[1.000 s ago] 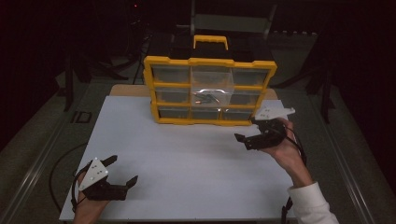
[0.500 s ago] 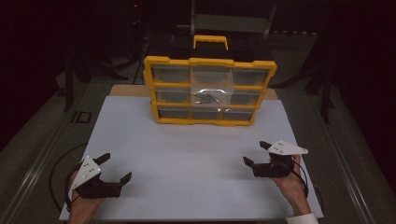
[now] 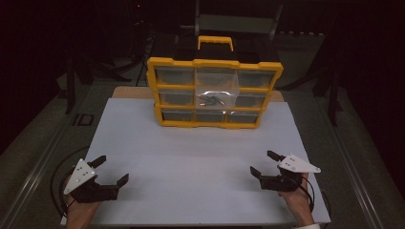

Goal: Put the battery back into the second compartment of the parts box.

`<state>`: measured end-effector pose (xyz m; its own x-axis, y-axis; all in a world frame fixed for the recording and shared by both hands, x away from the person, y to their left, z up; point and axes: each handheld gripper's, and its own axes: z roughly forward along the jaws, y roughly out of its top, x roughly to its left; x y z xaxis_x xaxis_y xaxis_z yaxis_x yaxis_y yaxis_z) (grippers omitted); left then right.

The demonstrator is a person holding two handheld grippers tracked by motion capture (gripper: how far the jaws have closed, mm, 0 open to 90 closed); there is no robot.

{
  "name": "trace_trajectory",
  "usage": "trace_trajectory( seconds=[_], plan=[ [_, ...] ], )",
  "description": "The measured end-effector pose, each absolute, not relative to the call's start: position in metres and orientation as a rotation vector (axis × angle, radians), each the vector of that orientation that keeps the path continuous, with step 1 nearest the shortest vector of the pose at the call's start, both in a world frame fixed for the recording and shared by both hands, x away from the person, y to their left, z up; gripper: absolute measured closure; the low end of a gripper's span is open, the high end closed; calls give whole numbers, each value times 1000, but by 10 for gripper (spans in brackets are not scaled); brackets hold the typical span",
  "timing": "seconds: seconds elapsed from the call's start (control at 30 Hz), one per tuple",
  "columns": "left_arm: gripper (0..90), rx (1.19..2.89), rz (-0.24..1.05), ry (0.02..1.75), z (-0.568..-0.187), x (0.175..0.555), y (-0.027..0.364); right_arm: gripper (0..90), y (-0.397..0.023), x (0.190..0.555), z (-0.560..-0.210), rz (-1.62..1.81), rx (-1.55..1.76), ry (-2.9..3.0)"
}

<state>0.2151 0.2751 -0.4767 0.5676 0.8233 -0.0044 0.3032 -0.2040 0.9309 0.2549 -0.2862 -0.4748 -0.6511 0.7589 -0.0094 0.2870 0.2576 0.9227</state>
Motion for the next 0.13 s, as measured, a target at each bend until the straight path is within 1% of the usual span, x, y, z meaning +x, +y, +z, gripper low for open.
trace_trajectory(
  seconds=[0.13],
  plan=[
    [2,1769,632,934,-477,216,276,111,-285,254,-476,1396,932,2065]
  ],
)
